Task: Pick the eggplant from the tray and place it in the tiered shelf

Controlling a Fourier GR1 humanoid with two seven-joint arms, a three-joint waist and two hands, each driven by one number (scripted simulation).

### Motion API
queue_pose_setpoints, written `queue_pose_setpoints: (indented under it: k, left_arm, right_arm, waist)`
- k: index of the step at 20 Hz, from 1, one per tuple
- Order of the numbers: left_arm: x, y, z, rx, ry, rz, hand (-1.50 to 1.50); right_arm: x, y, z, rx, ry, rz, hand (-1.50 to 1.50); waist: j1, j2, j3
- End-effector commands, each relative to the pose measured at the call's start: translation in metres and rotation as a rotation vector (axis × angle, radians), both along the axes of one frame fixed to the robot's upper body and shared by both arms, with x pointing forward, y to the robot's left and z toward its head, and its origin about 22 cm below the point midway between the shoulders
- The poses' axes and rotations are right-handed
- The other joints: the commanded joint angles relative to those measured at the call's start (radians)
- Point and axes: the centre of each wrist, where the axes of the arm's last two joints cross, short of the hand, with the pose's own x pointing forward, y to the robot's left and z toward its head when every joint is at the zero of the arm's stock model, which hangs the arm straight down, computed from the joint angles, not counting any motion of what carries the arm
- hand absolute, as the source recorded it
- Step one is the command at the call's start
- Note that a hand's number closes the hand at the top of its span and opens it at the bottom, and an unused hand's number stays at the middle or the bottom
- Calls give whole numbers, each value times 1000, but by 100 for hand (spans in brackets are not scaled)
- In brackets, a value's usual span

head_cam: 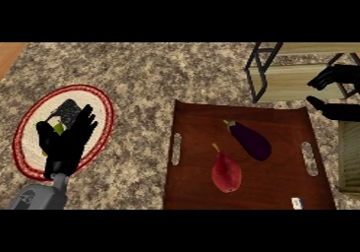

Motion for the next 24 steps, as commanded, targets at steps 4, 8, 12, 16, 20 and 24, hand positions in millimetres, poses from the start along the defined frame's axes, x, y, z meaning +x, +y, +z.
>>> queue_pose_setpoints:
  k: [4, 8, 12, 16, 20, 24]
  left_arm:
    - [-7, 2, -8, -3, 125, -8, 0]
    - [-9, 17, -15, -4, 147, -17, 0]
    - [-13, 18, -16, -4, 140, 26, 0]
    - [-30, 42, -13, 3, 166, 39, 0]
    - [-20, 26, -27, 2, 168, 54, 0]
    - [-19, 17, -8, 0, 173, 25, 0]
  right_arm:
    - [29, -25, 3, -16, 158, 239, -150]
    - [47, -4, 24, -73, 260, 403, -150]
    - [59, 17, 58, -148, 298, 512, -150]
    - [57, 62, 65, -294, 312, 535, -150]
    - [60, 102, 72, -366, 335, 449, -150]
    - [51, 150, 51, -407, 327, 384, -150]
  waist:
    - [-16, -8, -3]
    - [-31, -12, -5]
    - [-49, -20, -6]
    - [-63, -29, -7]
    - [-78, -27, -7]
    - [-72, -28, -6]
